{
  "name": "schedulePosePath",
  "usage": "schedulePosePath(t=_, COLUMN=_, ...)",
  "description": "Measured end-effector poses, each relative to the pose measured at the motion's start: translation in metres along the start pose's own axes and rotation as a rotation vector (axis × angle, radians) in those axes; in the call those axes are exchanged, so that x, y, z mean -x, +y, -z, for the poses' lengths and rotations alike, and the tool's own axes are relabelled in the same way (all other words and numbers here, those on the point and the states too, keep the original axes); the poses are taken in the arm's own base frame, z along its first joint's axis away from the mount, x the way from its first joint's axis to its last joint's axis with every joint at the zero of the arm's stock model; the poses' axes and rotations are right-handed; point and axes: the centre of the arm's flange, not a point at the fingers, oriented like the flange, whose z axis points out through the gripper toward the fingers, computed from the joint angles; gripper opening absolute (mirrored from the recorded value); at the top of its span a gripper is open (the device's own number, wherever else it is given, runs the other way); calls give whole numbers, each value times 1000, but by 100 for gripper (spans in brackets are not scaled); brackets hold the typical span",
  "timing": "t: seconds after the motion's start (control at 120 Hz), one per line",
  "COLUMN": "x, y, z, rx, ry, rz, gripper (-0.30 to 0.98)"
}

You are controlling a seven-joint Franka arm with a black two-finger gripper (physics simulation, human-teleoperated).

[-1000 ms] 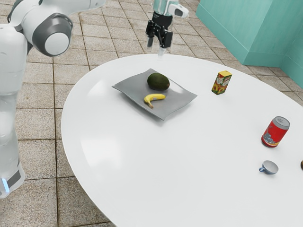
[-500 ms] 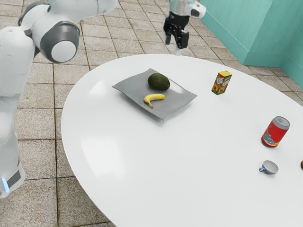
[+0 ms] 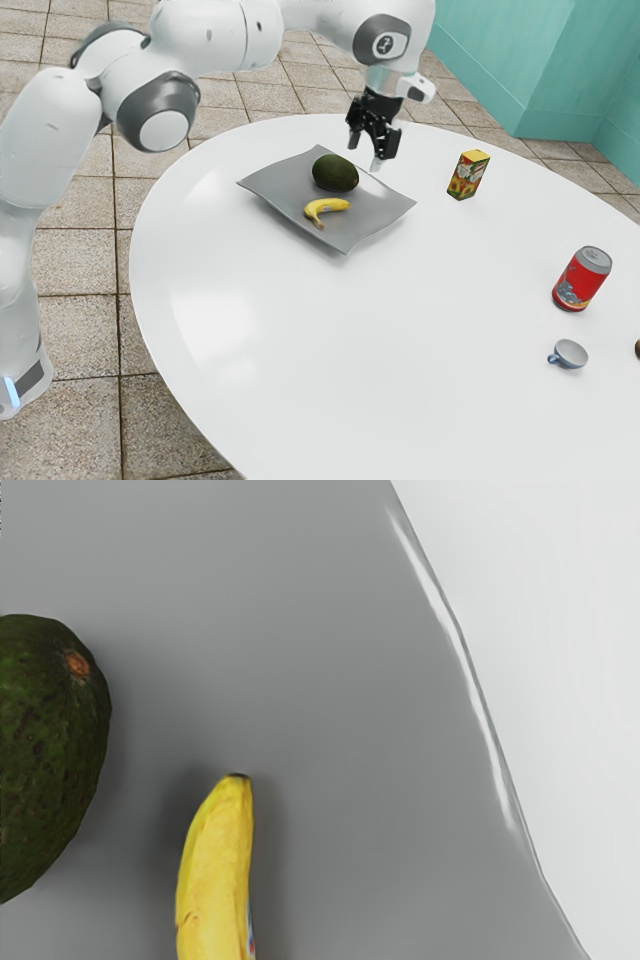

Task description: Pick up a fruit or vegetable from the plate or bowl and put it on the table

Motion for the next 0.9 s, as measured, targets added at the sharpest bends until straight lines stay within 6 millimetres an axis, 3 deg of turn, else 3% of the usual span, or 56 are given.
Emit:
schedulePosePath(t=0.192, x=-8, y=-39, z=-22, rx=-12, ry=-15, rz=86, gripper=69)
schedulePosePath(t=0.35, x=-12, y=-54, z=-25, rx=-25, ry=5, rz=123, gripper=69)
schedulePosePath(t=0.45, x=-16, y=-92, z=-44, rx=-35, ry=-5, rz=183, gripper=69)
schedulePosePath(t=0.583, x=-14, y=-121, z=-49, rx=-39, ry=2, rz=217, gripper=69)
schedulePosePath(t=0.683, x=-12, y=-122, z=-47, rx=-37, ry=-7, rz=205, gripper=69)
schedulePosePath(t=0.833, x=2, y=-91, z=-15, rx=-18, ry=-6, rz=147, gripper=69)
schedulePosePath(t=0.9, x=21, y=-74, z=0, rx=5, ry=-7, rz=117, gripper=69)
